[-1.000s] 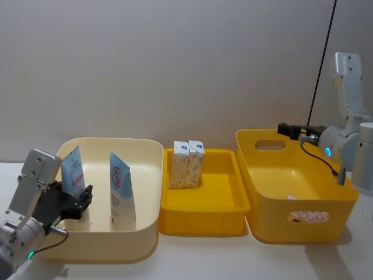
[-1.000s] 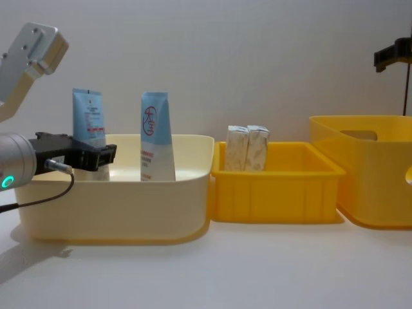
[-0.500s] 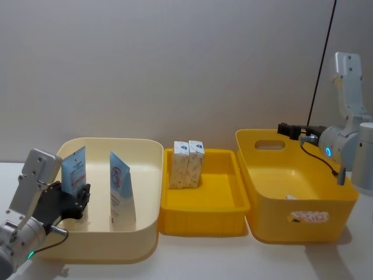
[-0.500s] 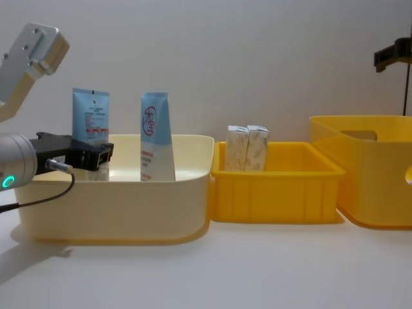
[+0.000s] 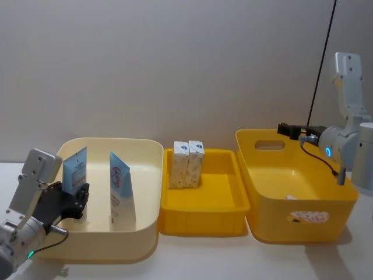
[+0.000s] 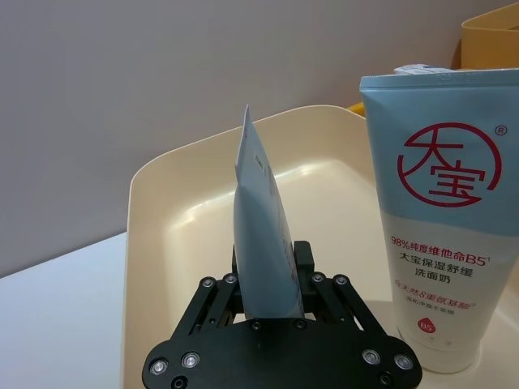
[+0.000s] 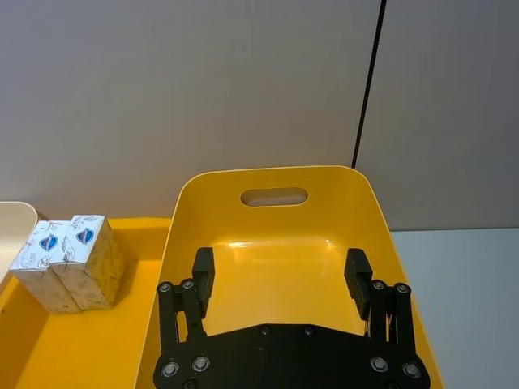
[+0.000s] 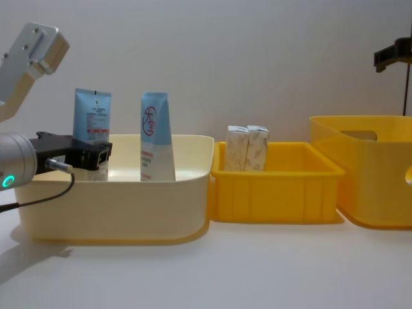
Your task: Bimanual collaborative sorting of washing and personal care products
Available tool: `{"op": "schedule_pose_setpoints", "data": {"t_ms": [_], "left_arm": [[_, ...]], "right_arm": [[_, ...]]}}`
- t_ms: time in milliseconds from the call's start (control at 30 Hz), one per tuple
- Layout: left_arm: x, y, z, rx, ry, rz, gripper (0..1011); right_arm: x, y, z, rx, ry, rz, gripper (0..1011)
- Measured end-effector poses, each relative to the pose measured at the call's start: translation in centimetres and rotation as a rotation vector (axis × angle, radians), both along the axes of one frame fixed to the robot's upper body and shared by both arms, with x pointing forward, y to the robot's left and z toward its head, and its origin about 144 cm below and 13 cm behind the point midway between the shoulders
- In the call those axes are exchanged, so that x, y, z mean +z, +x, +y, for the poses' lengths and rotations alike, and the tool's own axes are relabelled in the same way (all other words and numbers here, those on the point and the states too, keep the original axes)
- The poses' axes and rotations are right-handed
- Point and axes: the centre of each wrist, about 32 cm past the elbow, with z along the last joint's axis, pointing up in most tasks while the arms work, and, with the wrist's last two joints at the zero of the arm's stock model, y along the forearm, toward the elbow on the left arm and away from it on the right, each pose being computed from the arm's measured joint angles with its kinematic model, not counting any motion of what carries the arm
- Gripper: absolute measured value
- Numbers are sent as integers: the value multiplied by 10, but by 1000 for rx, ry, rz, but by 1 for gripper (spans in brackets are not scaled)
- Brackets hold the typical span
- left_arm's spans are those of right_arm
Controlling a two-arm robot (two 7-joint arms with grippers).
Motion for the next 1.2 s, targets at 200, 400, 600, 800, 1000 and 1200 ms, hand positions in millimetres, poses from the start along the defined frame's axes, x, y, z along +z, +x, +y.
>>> {"op": "schedule_pose_setpoints", "data": {"t_ms": [200,400,600,800,1000,1200], "left_arm": [[0,0,0,0,0,0,315],[0,0,0,0,2,0,316],[0,0,0,-4,7,-1,316],[4,0,-1,-20,28,-4,316],[12,-1,-3,-35,50,-24,316],[30,-4,-9,-50,78,-80,316]], "right_arm": [[0,0,0,0,0,0,1001],[0,0,0,0,0,0,1001],[0,0,0,0,0,0,1001],[0,0,0,0,0,0,1001],[0,0,0,0,0,0,1001],[0,0,0,0,0,0,1001]]}}
